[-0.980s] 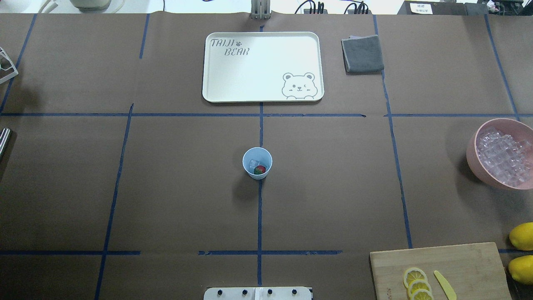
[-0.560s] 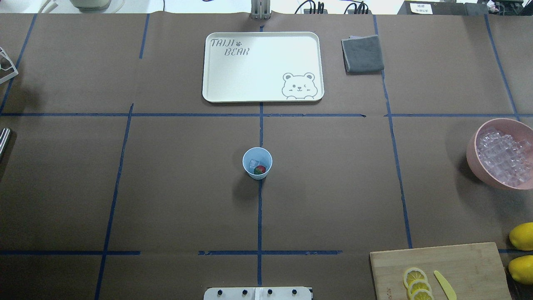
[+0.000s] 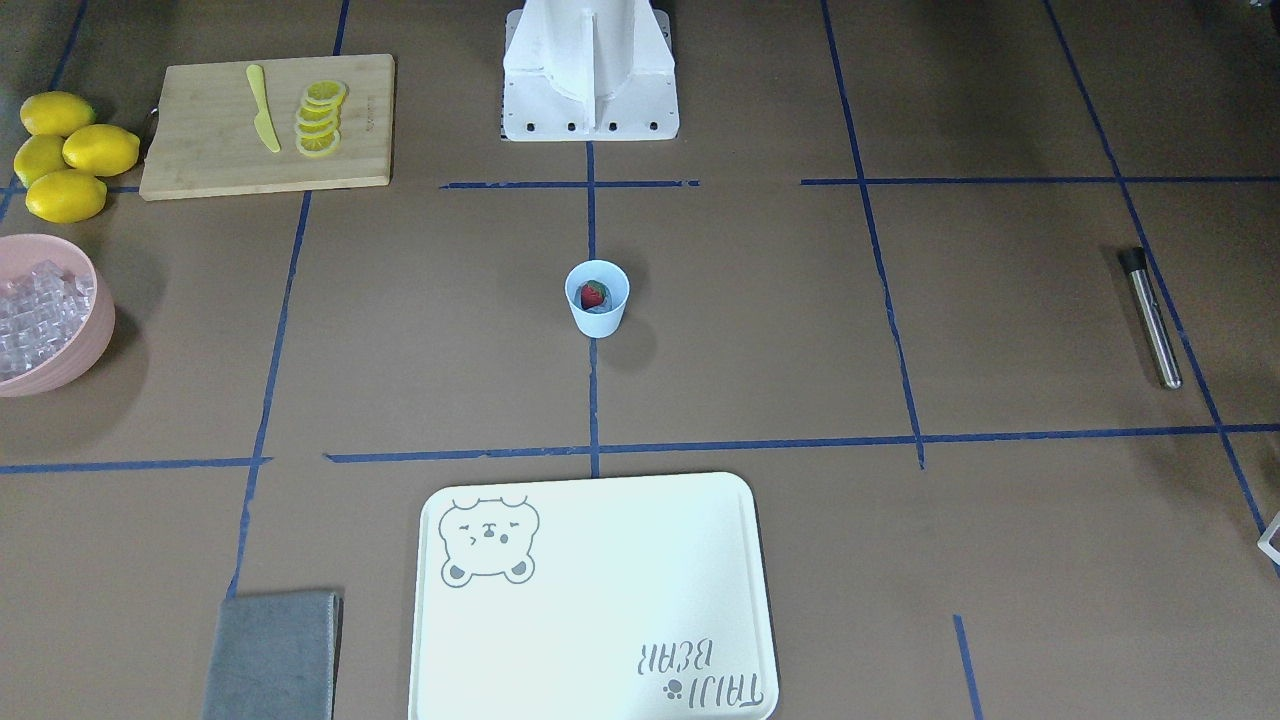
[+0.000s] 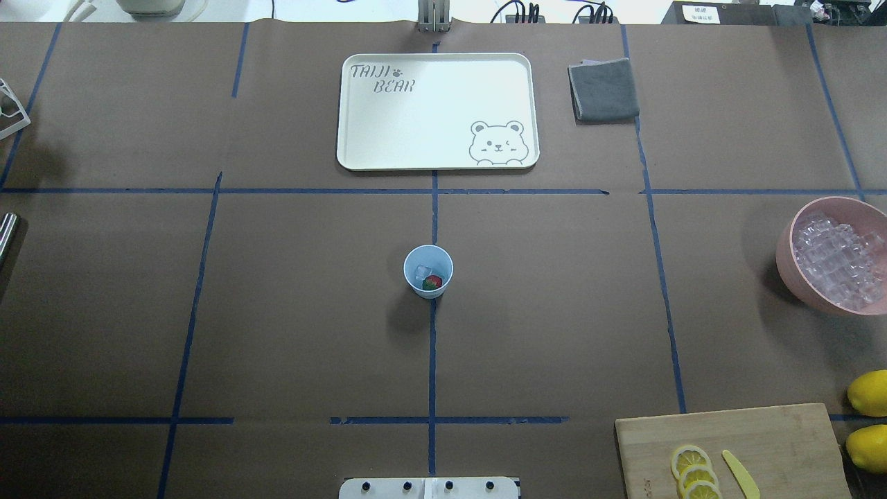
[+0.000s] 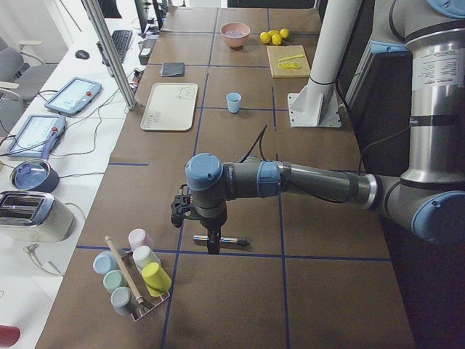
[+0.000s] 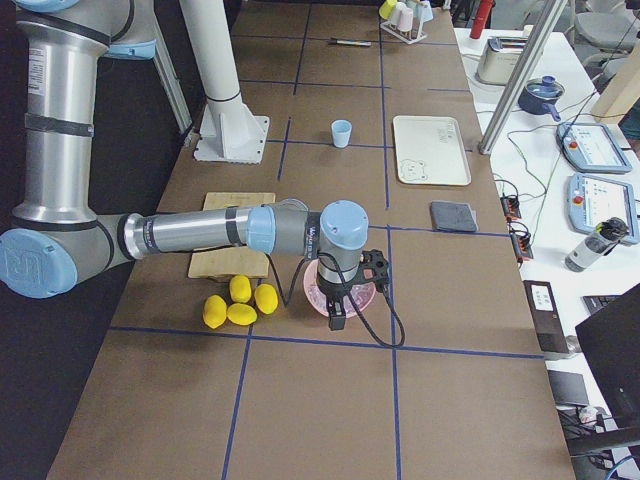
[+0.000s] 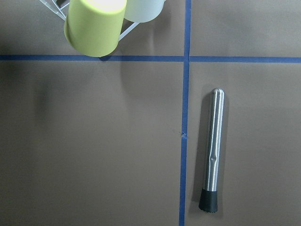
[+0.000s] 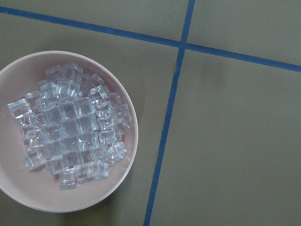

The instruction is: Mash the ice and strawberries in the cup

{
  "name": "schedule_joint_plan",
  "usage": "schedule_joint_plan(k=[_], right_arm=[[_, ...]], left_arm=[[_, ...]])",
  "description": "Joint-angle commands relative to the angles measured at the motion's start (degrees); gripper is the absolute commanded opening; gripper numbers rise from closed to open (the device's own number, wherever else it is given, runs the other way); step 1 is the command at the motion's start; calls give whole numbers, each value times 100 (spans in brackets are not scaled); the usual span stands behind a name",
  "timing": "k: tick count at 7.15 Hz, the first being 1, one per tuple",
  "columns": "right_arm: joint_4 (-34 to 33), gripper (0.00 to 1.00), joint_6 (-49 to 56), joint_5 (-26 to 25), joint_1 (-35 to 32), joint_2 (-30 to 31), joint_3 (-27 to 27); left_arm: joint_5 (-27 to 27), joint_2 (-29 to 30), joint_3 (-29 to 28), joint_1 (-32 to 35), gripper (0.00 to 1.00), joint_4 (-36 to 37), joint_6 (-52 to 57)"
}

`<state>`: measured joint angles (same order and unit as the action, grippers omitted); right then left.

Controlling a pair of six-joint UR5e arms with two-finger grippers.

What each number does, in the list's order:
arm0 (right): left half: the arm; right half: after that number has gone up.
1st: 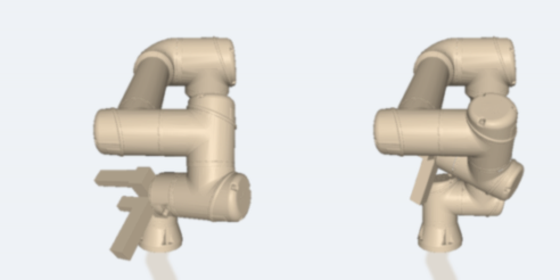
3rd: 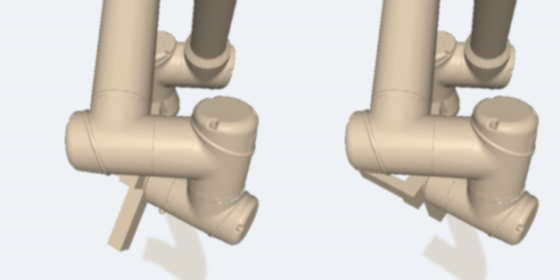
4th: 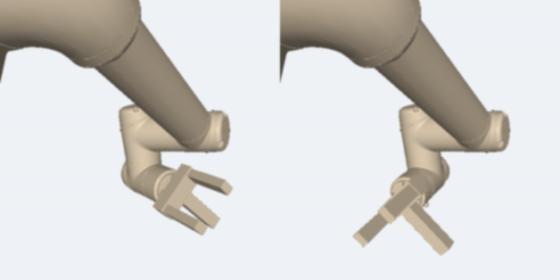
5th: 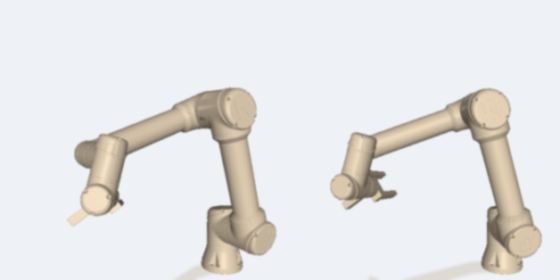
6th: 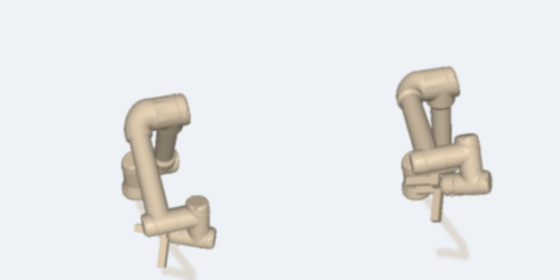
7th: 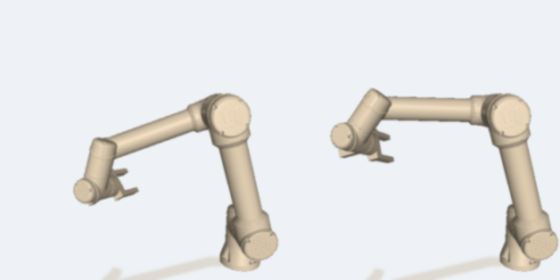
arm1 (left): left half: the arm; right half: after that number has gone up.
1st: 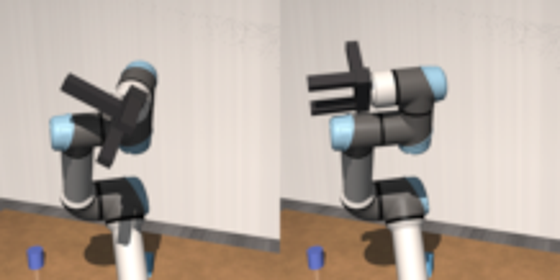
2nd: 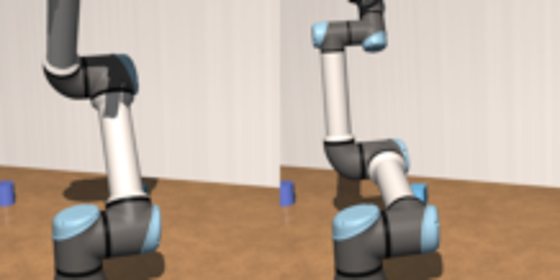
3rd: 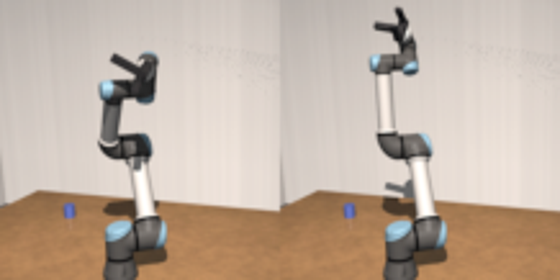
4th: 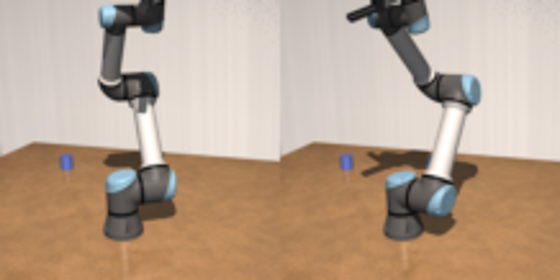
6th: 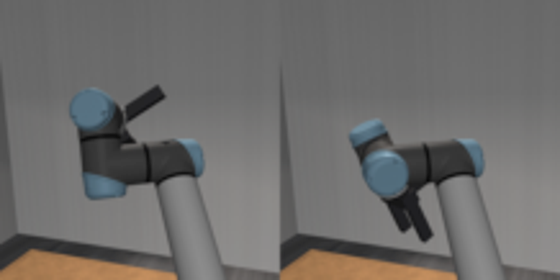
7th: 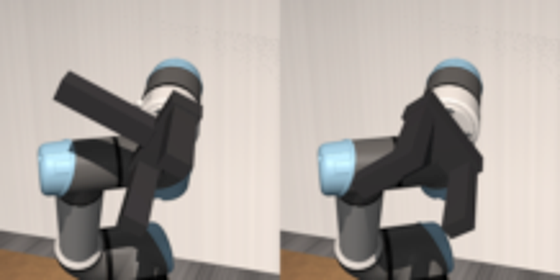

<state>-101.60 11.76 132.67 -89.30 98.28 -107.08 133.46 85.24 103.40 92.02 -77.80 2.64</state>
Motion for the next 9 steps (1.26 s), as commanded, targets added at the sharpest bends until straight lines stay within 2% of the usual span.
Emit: schedule_joint_plan(k=[1, 9], right_arm=[[8, 100, 28, 109, 0, 16, -6], [0, 100, 28, 84, 0, 7, 73]], left_arm=[[320, -95, 14, 0, 100, -42, 26], [303, -104, -56, -9, 100, -42, 35]])
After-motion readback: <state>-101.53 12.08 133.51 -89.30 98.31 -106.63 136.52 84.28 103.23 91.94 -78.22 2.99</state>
